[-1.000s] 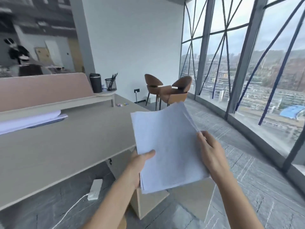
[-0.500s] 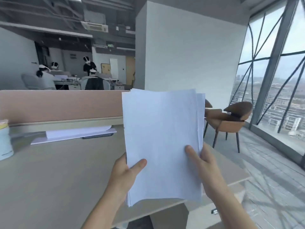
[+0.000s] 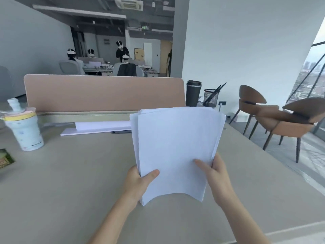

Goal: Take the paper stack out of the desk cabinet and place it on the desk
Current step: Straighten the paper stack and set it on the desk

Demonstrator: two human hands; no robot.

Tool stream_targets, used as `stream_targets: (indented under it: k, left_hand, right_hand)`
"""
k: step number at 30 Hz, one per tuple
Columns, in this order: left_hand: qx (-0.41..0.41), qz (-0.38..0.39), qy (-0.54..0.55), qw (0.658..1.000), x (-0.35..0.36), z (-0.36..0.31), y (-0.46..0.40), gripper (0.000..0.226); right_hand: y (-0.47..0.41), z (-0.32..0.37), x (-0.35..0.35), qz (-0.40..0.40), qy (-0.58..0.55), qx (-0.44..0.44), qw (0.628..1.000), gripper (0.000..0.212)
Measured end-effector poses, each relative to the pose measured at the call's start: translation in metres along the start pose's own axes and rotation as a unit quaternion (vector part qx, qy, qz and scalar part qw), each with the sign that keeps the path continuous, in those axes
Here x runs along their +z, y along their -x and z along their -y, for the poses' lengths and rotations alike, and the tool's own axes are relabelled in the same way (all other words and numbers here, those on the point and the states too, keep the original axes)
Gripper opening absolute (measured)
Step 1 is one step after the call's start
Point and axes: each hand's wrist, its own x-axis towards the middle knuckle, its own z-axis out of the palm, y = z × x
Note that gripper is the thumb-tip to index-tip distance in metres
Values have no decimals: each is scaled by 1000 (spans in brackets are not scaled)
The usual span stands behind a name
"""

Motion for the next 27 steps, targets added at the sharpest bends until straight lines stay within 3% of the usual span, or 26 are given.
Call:
stream_targets:
  k: [15,22,27]
  left_hand:
    - [40,-15,84,996,7,-46,-12,22]
    - [24,-22,90,995,15,-24,-8,24]
    - [11,-35,82,996,18,-15,-5,10]
  right_hand:
    - [-53,50,-4,28,-45,-116,992,33]
    - [-53,30,-3,41,-53,-96,993,28]
    - [-51,24,-5,42,-53,-92,993,28]
